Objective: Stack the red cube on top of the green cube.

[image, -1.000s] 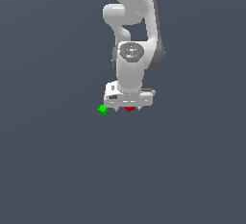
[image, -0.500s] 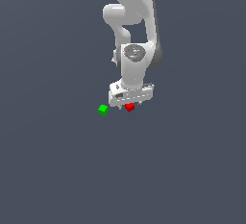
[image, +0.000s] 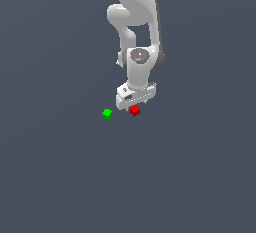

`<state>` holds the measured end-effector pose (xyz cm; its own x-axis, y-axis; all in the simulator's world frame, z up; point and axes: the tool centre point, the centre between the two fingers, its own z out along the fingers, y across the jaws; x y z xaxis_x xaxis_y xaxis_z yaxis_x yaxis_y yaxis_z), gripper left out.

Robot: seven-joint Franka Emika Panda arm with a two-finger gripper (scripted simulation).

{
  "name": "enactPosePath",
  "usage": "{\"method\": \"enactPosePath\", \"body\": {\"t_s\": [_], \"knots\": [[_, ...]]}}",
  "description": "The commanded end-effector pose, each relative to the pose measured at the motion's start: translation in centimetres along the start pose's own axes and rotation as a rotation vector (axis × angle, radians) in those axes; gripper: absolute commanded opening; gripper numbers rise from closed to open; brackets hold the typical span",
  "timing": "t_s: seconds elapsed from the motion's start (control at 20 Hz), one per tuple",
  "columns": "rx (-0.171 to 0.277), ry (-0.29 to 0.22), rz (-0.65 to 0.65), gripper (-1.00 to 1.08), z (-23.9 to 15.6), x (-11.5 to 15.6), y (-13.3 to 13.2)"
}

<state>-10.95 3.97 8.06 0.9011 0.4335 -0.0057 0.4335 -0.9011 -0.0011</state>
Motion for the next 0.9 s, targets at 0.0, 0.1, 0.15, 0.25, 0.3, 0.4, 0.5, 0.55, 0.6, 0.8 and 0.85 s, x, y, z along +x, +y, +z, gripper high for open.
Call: {"method": "enactPosePath", "body": {"t_s": [0.0, 0.1, 0.15, 0.25, 0.3, 0.4, 0.5, 0.55, 0.6, 0.8, 0.85], "knots": [[-0.001, 0.004, -0.035, 1.00, 0.55, -0.69, -0.31], [-0.001, 0.005, -0.054, 1.00, 0.86, -1.06, -0.46], [-0.001, 0.006, -0.060, 1.00, 0.98, -1.20, -0.51], [-0.001, 0.006, -0.069, 1.00, 1.14, -1.39, -0.56], [-0.001, 0.007, -0.072, 1.00, 1.18, -1.43, -0.57], [-0.001, 0.007, -0.071, 1.00, 1.19, -1.42, -0.55], [-0.001, 0.006, -0.065, 1.00, 1.11, -1.30, -0.47], [-0.001, 0.006, -0.063, 1.00, 1.08, -1.26, -0.44], [-0.001, 0.006, -0.063, 1.00, 1.07, -1.24, -0.44], [-0.001, 0.006, -0.064, 1.00, 1.34, -1.30, -0.47], [-0.001, 0.006, -0.064, 1.00, 1.52, -1.30, -0.47]]}}
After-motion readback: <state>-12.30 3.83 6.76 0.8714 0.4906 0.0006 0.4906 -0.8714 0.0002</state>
